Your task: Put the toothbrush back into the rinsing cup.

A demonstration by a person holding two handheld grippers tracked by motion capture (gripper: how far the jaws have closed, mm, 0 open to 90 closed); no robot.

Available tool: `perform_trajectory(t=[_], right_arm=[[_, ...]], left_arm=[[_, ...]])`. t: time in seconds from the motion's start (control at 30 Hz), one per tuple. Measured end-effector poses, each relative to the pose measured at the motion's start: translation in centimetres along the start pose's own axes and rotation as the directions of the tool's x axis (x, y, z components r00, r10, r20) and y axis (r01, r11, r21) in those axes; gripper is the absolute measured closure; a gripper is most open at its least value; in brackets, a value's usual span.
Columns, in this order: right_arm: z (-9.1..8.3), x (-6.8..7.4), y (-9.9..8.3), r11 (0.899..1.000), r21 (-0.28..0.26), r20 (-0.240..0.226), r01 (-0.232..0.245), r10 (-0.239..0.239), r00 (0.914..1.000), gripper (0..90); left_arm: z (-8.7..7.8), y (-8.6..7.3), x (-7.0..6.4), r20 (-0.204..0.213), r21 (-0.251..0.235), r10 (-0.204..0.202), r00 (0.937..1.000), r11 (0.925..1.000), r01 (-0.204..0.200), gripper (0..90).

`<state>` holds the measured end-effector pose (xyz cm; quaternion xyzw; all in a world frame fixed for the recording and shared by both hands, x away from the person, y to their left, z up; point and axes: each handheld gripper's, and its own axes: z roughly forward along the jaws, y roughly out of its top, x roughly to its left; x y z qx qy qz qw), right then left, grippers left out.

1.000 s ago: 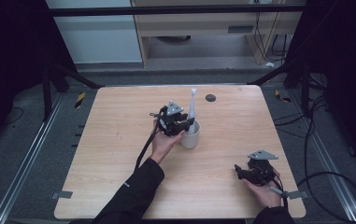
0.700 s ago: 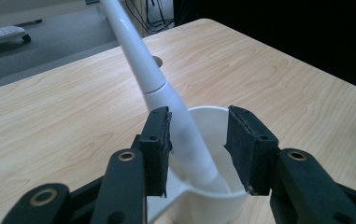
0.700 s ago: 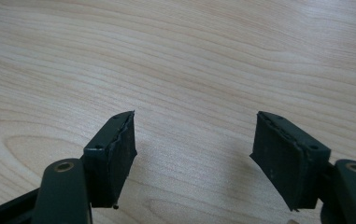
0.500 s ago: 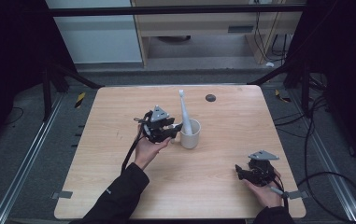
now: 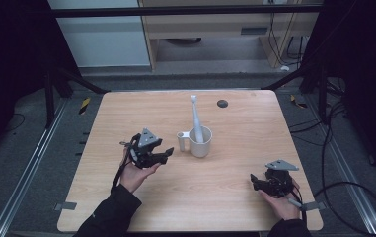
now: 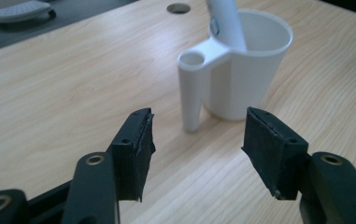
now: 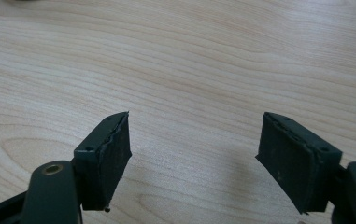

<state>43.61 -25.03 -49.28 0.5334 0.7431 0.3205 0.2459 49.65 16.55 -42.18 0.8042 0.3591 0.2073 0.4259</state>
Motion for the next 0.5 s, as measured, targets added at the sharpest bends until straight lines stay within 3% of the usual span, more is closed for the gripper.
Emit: perform_trajectory(t=[0.23, 0.5], right_arm=[[0.0, -0.1, -0.1, 1.000, -0.004, 0.005, -0.005, 0.005, 1.0000, 23.5], [-0.2, -0.2, -0.1, 1.000, -0.015, 0.012, -0.008, 0.008, 0.9999, 22.1]], left_arm=[[-1.6, -3.6, 1.7, -0.034, 0.034, -0.049, 0.9982, 0.9982, 0.050, 37.3], [-3.2, -6.3, 3.2, -0.074, 0.047, -0.103, 0.9919, 0.9932, 0.107, 34.3]])
